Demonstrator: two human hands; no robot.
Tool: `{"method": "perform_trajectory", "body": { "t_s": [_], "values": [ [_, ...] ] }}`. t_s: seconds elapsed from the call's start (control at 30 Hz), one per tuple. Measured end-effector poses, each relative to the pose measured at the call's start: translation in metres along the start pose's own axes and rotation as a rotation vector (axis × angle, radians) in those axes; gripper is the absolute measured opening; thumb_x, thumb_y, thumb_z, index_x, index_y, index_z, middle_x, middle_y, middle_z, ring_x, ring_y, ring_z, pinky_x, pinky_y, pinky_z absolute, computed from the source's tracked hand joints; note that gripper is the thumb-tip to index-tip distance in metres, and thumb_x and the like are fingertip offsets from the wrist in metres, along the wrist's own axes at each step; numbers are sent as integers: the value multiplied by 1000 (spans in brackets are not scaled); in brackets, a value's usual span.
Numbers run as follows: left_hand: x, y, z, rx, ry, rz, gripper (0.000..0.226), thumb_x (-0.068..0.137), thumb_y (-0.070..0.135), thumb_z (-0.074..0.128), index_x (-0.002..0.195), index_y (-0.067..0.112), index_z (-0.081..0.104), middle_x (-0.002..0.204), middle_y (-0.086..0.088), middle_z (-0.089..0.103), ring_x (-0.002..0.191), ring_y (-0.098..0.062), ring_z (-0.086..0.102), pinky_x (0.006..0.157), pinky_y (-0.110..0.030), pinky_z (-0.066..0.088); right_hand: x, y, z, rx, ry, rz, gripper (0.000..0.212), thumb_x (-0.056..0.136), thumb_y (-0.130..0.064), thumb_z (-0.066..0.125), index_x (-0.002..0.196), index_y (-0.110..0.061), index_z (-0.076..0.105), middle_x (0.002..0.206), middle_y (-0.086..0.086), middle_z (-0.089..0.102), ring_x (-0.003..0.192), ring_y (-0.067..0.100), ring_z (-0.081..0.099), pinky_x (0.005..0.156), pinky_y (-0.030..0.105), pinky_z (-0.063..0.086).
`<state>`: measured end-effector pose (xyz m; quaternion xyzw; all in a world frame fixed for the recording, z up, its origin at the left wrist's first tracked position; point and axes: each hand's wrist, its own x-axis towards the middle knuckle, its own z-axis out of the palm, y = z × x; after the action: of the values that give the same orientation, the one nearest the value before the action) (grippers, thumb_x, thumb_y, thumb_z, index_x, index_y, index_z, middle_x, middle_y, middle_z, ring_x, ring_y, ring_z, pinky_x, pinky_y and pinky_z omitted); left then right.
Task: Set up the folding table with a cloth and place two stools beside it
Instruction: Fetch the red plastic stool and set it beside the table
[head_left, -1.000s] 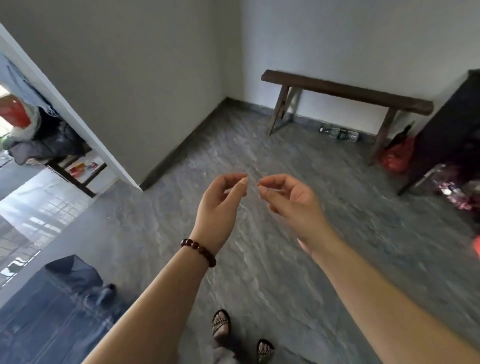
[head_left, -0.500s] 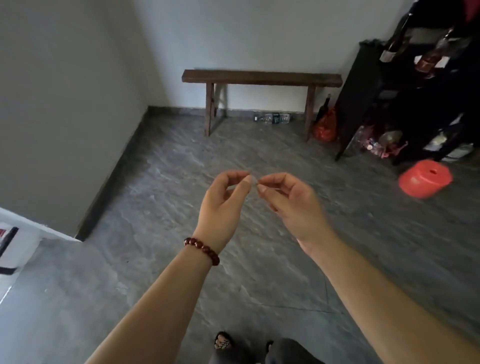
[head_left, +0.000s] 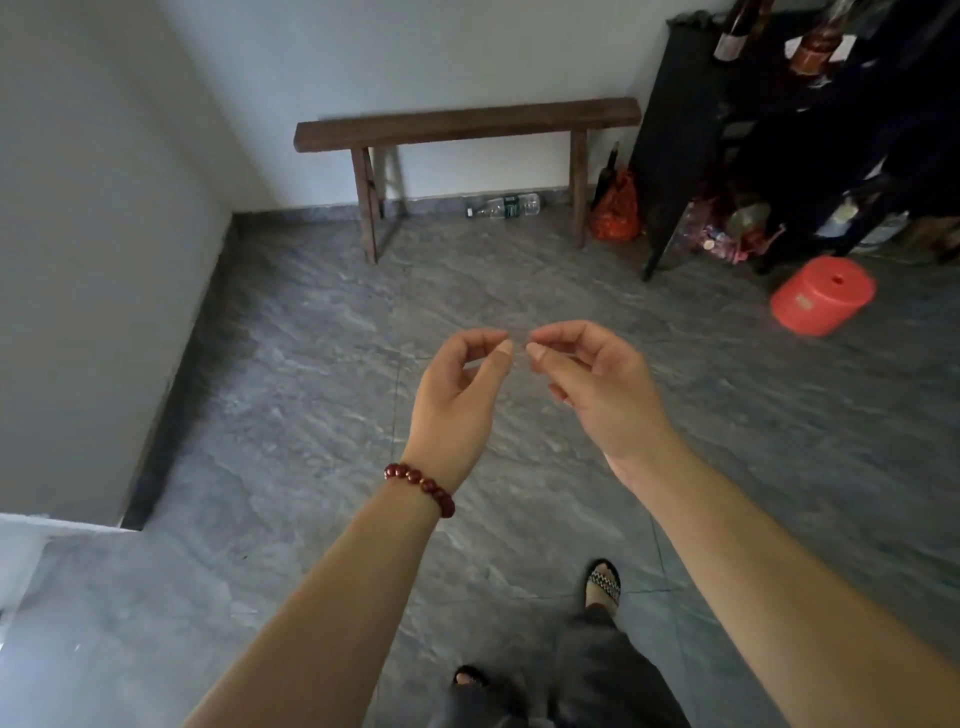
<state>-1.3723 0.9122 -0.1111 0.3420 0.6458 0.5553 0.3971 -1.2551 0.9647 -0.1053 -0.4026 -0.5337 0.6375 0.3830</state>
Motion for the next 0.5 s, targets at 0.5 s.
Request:
{"method": "perform_trajectory", "body": {
  "t_s": [0.5],
  "values": [
    [131, 36, 151, -12, 76, 42, 6, 91, 28, 55, 90, 31, 60, 101, 7, 66, 97, -11, 62, 74, -15, 43, 145, -36, -138, -37, -57, -16, 15, 83, -9, 68, 80, -23, 65, 73, -13, 67, 68, -4, 60, 58, 8, 43]
  ]
}}
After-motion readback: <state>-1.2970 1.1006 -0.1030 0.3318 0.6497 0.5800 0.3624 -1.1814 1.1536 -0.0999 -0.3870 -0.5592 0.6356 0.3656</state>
